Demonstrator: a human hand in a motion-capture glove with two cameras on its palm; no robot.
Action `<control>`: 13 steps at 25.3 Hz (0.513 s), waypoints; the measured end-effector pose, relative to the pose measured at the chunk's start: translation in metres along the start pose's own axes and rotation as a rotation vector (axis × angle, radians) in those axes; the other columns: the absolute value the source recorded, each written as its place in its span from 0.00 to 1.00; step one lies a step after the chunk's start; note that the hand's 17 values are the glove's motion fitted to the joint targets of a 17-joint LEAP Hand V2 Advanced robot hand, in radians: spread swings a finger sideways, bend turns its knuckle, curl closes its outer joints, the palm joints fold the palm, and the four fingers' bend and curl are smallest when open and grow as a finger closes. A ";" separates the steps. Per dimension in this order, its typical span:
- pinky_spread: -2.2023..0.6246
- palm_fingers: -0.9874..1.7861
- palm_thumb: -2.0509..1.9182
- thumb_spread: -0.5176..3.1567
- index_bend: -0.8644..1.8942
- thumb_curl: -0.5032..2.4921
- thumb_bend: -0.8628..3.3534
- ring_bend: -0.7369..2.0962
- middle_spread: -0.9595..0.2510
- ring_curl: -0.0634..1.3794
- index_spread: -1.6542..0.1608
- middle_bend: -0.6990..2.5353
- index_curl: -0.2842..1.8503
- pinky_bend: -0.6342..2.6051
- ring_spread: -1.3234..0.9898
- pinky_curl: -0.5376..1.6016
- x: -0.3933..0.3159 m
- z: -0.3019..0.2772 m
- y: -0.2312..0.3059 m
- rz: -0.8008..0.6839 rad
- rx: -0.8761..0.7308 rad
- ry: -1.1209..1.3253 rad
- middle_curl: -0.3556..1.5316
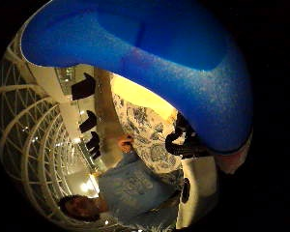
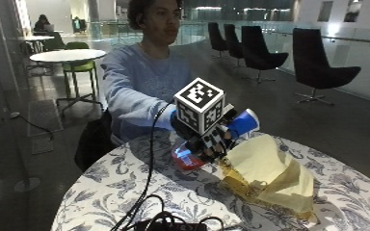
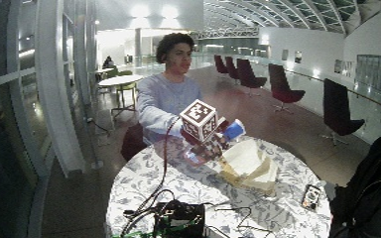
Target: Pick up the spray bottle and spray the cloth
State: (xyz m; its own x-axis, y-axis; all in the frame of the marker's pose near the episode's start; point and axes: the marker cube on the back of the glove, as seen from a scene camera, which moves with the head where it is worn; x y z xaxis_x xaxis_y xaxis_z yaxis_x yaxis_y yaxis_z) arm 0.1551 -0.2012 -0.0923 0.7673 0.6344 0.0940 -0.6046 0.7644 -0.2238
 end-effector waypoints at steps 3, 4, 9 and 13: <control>0.78 0.75 0.76 0.37 0.34 0.33 0.20 0.48 0.74 0.31 0.76 0.32 0.22 0.33 0.54 0.43 0.000 0.003 -0.001 0.019 -0.023 0.024 0.41; 0.78 0.75 0.76 0.37 0.34 0.33 0.20 0.48 0.74 0.31 0.76 0.32 0.22 0.33 0.54 0.43 0.000 0.004 -0.001 0.024 -0.027 0.028 0.41; 0.78 0.75 0.76 0.37 0.34 0.34 0.20 0.48 0.74 0.31 0.77 0.32 0.22 0.33 0.54 0.43 0.000 0.003 0.001 0.037 -0.038 0.029 0.42; 0.78 0.75 0.76 0.37 0.34 0.34 0.20 0.48 0.74 0.31 0.77 0.32 0.22 0.33 0.54 0.43 0.000 0.003 0.001 0.040 -0.043 0.028 0.42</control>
State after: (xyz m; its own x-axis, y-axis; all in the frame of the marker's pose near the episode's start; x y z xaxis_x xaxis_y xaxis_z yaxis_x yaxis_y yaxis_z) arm 0.1539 -0.1994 -0.0895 0.7487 0.6605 0.0566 -0.6257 0.7324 -0.2685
